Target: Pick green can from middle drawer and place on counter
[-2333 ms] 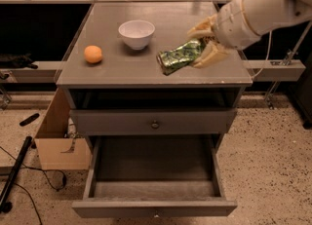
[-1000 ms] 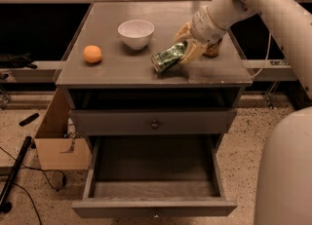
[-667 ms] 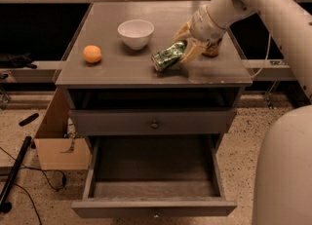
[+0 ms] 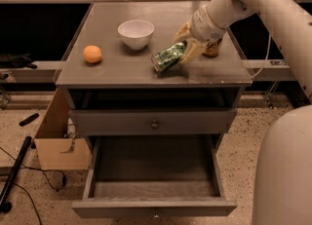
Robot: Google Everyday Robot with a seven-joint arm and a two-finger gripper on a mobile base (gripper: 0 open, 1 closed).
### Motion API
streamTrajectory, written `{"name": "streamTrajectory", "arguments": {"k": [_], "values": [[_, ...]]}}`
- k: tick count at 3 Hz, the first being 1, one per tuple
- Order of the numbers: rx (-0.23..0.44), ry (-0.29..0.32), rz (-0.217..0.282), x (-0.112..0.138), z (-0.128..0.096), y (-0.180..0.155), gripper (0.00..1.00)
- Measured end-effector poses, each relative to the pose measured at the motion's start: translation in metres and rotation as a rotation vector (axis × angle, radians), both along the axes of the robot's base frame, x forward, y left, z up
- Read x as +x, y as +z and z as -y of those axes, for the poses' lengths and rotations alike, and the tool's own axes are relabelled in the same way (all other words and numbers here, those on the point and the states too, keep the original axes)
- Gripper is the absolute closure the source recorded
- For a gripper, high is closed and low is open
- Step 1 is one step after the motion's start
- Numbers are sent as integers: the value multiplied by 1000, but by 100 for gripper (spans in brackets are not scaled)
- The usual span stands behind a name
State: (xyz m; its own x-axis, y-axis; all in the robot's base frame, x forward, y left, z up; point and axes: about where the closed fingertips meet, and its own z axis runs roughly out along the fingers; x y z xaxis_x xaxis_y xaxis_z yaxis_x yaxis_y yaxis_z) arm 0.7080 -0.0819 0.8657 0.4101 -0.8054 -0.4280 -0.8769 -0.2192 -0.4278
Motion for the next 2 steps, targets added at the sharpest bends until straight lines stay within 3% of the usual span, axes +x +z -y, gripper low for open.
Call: {"name": "streamTrajectory", "arguments": {"k": [1,2], "values": [[0,0,0,0,0,0,8],[0,0,0,0,0,0,0]]}}
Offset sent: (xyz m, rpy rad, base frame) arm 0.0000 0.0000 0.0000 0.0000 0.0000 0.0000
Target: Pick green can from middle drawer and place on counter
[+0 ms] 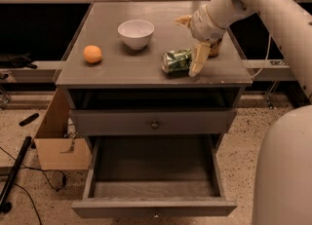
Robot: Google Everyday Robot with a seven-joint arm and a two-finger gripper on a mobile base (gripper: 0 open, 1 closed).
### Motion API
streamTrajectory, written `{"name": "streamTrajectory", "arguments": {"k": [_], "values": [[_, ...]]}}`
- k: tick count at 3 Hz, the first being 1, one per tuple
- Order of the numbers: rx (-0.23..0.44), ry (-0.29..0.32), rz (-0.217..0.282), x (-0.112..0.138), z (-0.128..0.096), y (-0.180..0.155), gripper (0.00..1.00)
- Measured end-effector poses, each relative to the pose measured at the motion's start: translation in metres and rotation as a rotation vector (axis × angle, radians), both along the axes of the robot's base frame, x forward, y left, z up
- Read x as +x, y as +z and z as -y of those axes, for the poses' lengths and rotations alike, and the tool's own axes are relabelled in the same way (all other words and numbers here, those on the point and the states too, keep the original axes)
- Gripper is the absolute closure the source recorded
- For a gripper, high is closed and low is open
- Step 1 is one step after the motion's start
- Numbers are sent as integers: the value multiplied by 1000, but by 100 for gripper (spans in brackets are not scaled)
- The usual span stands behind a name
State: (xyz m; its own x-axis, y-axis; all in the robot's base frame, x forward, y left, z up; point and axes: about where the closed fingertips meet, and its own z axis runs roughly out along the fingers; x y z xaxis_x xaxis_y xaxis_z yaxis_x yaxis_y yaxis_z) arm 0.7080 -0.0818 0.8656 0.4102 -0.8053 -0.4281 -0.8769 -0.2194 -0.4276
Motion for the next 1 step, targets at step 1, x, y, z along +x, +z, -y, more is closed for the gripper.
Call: {"name": "streamTrajectory", "arguments": {"k": [1], "values": [[0,0,0,0,0,0,0]]}}
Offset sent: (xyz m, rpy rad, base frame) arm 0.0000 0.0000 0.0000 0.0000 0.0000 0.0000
